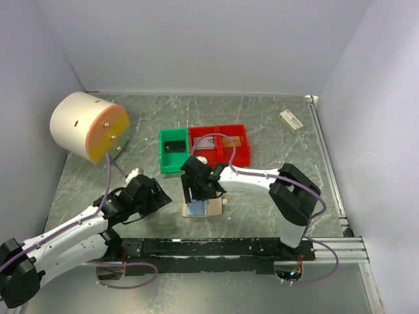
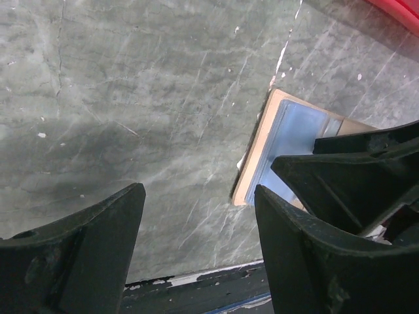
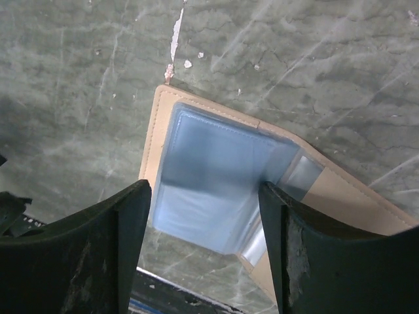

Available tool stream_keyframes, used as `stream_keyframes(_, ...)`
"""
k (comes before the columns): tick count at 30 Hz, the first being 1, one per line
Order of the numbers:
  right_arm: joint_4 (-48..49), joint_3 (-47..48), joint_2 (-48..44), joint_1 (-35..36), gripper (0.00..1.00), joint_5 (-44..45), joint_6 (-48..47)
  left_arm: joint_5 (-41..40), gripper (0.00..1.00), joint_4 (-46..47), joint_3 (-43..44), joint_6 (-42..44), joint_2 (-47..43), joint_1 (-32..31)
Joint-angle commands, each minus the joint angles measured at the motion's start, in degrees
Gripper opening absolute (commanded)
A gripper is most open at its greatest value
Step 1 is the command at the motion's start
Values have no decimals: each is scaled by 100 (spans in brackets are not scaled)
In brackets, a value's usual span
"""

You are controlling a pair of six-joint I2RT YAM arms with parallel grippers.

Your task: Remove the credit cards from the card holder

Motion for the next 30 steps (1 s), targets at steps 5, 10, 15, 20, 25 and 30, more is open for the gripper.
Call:
stream_keyframes(5,-745,429,604,355,66,975,-84,50,78,-224,211,-15,-23,28)
stream_keyframes(10,-737,401,691,442,62,977,-71,156,78,-79,220,-2,114,30)
stream_keyframes(15,-275,120,402,401,52,563,-74,299,77,85,208,45,190,34)
stream_keyframes(20,301,-312,114,129,47,-133,-9,553,77,421,136,189,232,31)
stream_keyframes(25,1170,-1104,-211,-356,38,-1133,21,952,77,1000,-24,350,266,23)
stream_keyframes(30,1636,-1662,-413,-820,34,-1695,72,1479,76,1932,-222,517,479,3)
